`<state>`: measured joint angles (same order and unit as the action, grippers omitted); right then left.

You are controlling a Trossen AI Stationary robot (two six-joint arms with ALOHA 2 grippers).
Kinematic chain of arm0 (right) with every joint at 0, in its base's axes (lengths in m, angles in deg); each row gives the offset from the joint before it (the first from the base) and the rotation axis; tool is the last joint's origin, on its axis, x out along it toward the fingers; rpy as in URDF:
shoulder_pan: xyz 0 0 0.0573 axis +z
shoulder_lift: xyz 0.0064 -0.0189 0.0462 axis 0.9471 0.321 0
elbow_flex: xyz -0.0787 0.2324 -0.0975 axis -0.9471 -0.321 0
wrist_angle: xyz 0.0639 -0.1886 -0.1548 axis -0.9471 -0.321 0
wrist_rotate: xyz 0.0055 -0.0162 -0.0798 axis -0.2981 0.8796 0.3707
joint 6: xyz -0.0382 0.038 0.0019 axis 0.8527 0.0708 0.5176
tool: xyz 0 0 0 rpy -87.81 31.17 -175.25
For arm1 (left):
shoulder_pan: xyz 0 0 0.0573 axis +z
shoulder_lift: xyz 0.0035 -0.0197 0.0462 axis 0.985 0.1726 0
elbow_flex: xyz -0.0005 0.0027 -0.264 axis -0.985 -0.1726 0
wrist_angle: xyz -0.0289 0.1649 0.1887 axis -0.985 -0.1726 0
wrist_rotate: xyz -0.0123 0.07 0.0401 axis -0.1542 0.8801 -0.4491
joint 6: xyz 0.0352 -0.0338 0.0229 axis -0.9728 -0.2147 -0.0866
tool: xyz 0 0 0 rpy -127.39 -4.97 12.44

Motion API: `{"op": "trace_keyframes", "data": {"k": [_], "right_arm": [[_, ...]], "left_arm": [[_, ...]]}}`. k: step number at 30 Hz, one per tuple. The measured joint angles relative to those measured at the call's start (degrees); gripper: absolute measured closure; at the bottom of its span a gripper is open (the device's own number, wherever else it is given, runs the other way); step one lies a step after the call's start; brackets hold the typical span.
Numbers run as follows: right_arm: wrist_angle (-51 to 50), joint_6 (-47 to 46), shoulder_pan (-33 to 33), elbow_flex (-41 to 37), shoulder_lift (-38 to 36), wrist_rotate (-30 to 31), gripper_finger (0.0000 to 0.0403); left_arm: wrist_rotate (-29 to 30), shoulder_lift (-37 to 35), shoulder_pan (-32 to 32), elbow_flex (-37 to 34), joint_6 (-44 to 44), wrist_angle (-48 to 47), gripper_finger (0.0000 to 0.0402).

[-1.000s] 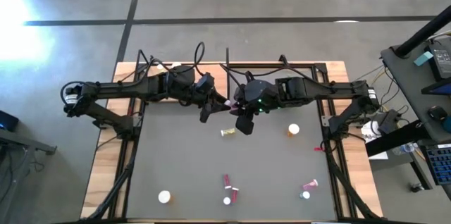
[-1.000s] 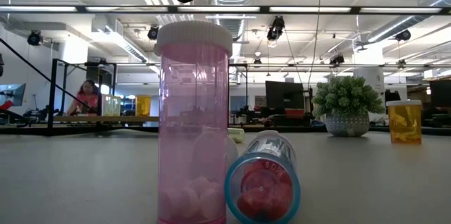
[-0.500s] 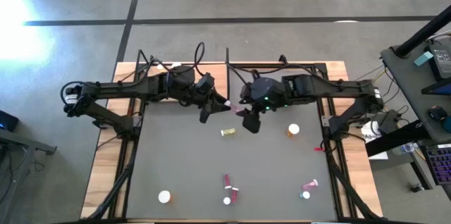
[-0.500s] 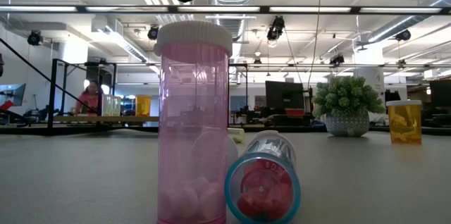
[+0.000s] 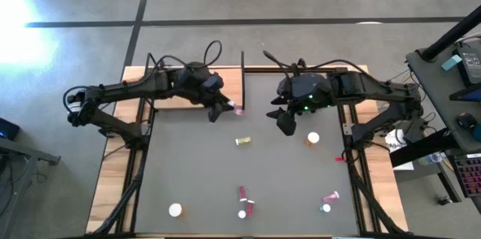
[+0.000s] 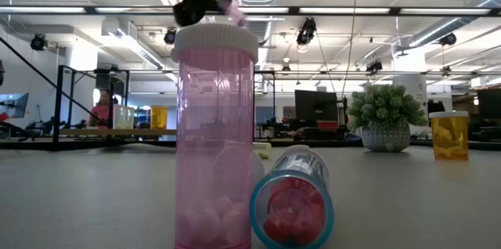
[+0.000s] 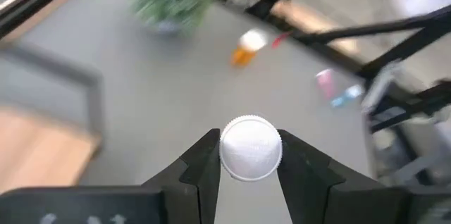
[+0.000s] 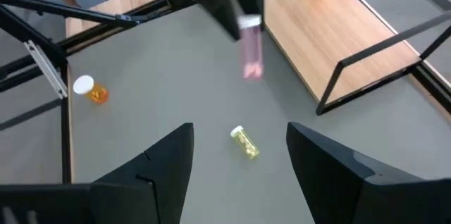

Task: Pick and place medicine bottles onto shelf by color
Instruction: Put the top left pink pill bottle on the shelf

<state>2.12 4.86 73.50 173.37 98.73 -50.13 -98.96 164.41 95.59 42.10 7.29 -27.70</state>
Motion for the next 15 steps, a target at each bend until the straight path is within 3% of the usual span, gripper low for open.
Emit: {"op": "trace_keyframes", "data": {"k": [5, 10, 15], "right_arm": [[-2.7, -1.8, 0.0, 0.0, -0.4, 0.0, 0.0184], [-4.5, -3.0, 0.0, 0.0, 0.0, 0.2, 0.0183], [-4.8, -3.4, 0.0, 0.0, 0.5, 0.5, 0.0183]], "left_arm": [[6.0, -0.1, 5.0, 0.0, -4.2, -9.5, 0.0297], [14.4, 1.6, 9.7, 0.0, -7.5, -12.5, 0.0297], [14.9, 6.9, 13.6, 0.0, -10.3, -12.3, 0.0297]]}}
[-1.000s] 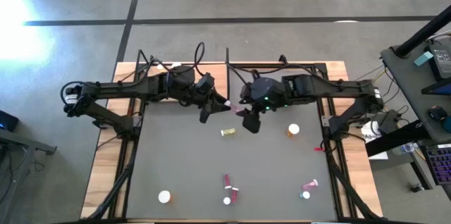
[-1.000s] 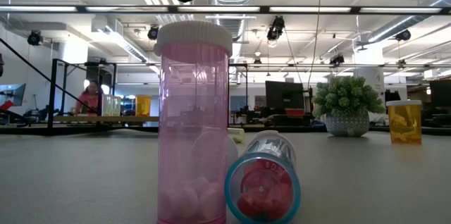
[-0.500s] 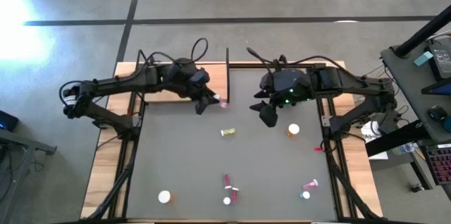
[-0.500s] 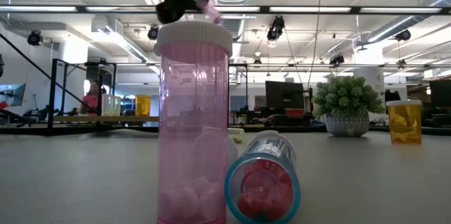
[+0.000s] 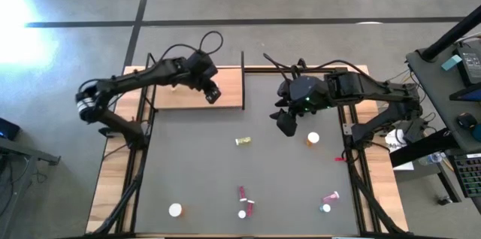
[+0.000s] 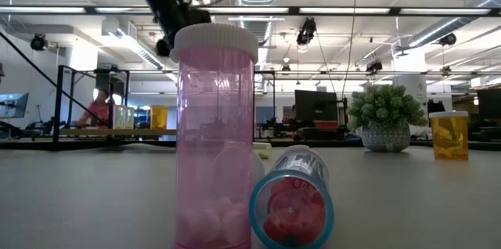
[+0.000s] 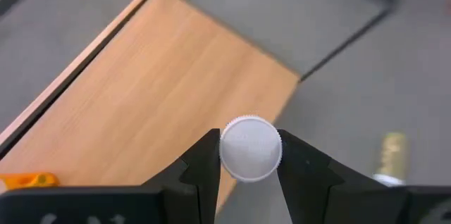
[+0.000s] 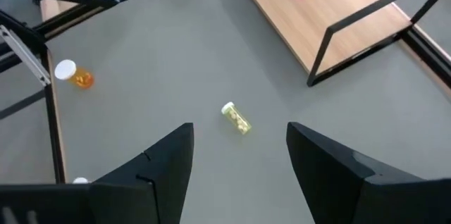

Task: Pick and place medicine bottles onto shelf by color
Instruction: Put the top left pink pill bottle on the shelf

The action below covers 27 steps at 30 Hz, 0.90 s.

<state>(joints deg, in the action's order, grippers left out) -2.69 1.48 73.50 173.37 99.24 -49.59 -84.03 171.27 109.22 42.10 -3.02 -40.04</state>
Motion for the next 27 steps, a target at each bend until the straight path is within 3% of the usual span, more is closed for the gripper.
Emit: {"op": "trace_keyframes", "data": {"k": [5, 11, 27], "right_arm": [[-0.1, 0.0, 0.0, 0.0, 0.1, 1.1, 0.0183], [-0.2, 0.0, 0.0, 0.0, 0.1, 1.1, 0.0183], [-0.4, 0.1, 0.0, 0.0, 0.2, 1.2, 0.0183]], "left_arm": [[0.7, 5.5, 2.8, 0.0, -2.4, 0.4, 0.0297], [6.8, 9.1, 6.4, 0.0, -2.4, 1.9, 0.0297], [7.1, 11.0, 12.5, -2.0, -1.9, 6.7, 0.0297]]}}
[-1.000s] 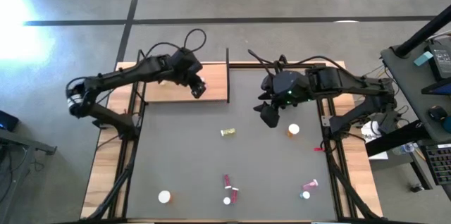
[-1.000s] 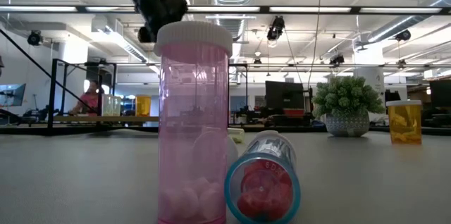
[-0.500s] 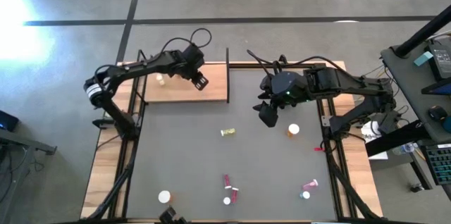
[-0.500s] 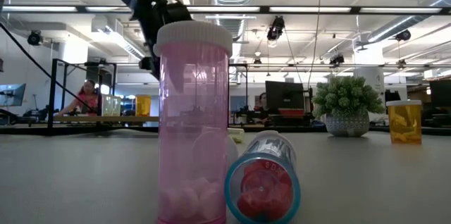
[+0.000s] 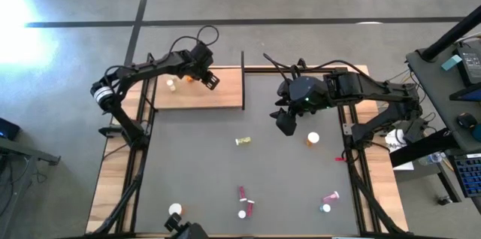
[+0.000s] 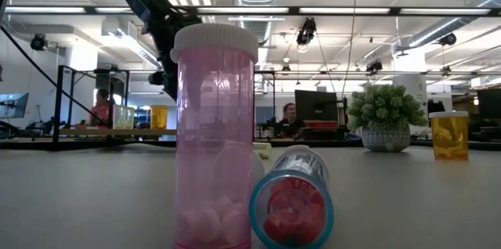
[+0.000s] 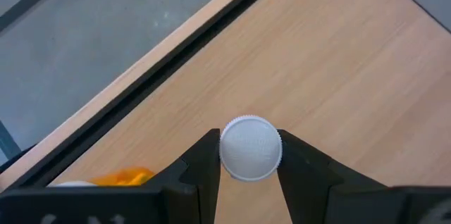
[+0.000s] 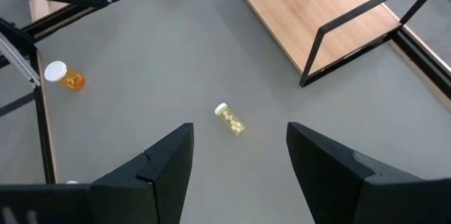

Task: Pick and place medicine bottles onto shelf by color
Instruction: Put the top left pink pill bottle on the shelf

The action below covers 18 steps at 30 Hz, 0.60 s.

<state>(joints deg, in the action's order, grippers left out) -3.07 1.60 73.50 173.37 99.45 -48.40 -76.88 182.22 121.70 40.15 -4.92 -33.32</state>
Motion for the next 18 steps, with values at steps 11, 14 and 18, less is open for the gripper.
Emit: {"op": "trace_keyframes", "data": {"k": [11, 14, 18], "right_arm": [[0.0, 0.2, 0.0, 0.0, 0.0, 0.0, 0.0183], [0.0, 0.3, 0.0, 0.0, 0.0, 0.0, 0.0183], [0.0, 0.3, 0.0, 0.0, 0.0, 0.0, 0.0183]], "left_arm": [[1.3, 0.0, 0.4, -1.8, 0.1, 2.4, 0.0297], [2.5, 0.0, 0.4, -1.8, 0.0, 2.6, 0.0297], [3.5, 0.0, 0.4, -2.1, -0.1, 2.6, 0.0297]]}}
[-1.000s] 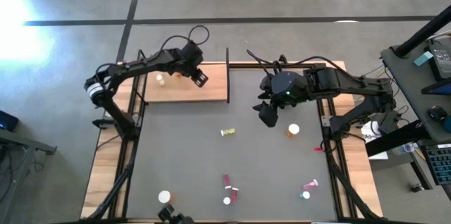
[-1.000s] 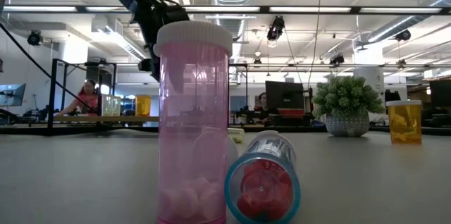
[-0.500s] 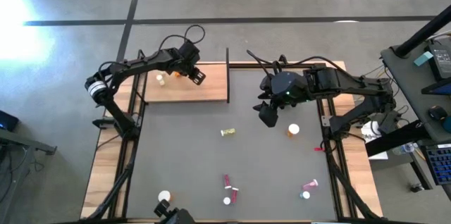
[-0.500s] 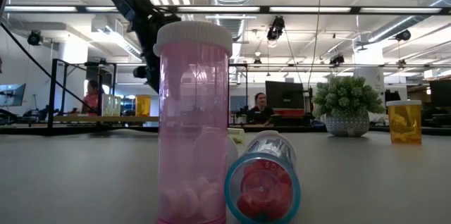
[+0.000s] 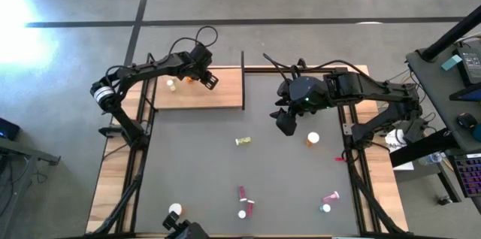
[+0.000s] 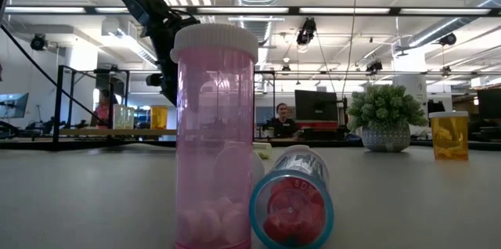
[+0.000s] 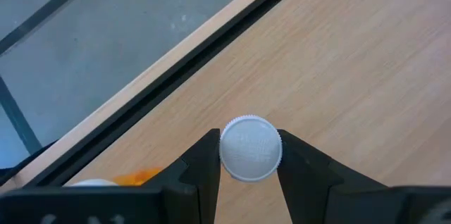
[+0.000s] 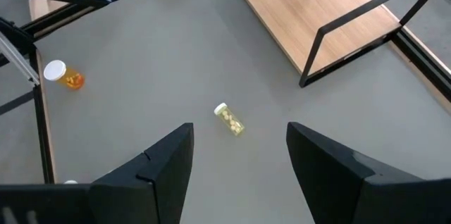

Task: Pick and place medicine bottles onto shelf by color
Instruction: Put the top left pink pill bottle on the shelf

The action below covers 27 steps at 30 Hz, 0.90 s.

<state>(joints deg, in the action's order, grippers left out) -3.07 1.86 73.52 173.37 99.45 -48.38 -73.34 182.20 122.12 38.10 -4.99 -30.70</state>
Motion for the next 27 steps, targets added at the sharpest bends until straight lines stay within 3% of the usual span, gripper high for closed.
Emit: {"op": "trace_keyframes", "data": {"k": [18, 27], "right_arm": [[0.0, 0.0, 0.0, 0.0, 0.0, 0.0, 0.0183], [0.0, 0.0, 0.0, 0.0, 0.0, 0.0, 0.0183]], "left_arm": [[0.2, 0.0, 0.1, -0.2, 0.1, 0.1, 0.0295], [0.1, 0.0, 0.1, -0.1, 0.0, -0.2, 0.0249]]}}
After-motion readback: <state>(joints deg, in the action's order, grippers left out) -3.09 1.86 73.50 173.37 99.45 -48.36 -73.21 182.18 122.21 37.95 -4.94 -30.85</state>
